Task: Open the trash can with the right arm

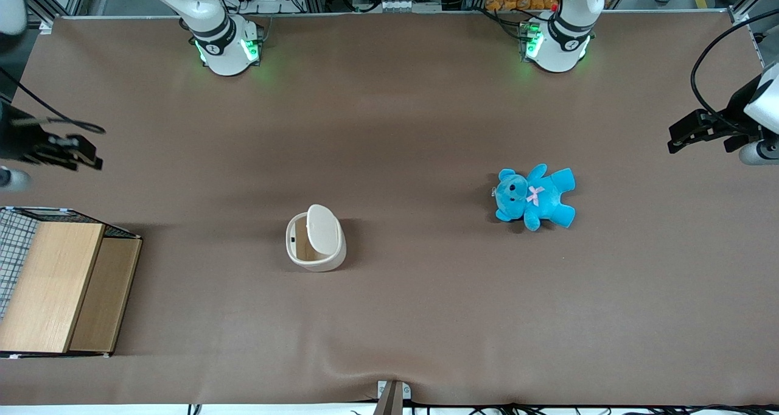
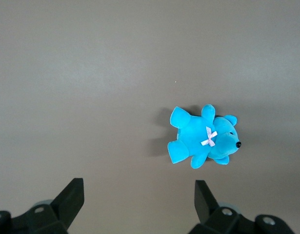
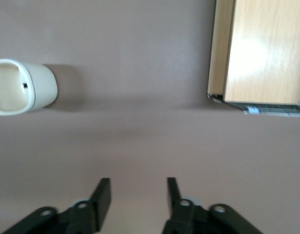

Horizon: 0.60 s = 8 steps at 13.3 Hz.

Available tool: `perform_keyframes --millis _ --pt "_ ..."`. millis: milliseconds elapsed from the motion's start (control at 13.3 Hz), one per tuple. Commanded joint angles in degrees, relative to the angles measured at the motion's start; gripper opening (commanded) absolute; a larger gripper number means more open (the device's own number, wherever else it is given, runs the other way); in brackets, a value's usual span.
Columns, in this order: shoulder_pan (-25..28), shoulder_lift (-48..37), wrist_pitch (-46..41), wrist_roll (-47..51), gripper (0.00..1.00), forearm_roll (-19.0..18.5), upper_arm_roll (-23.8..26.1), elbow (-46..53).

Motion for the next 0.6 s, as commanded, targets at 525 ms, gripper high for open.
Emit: perform_keyframes --millis 525 --pt "-4.2 -6.4 -11.8 5.7 1.00 -0.6 1.7 5.8"
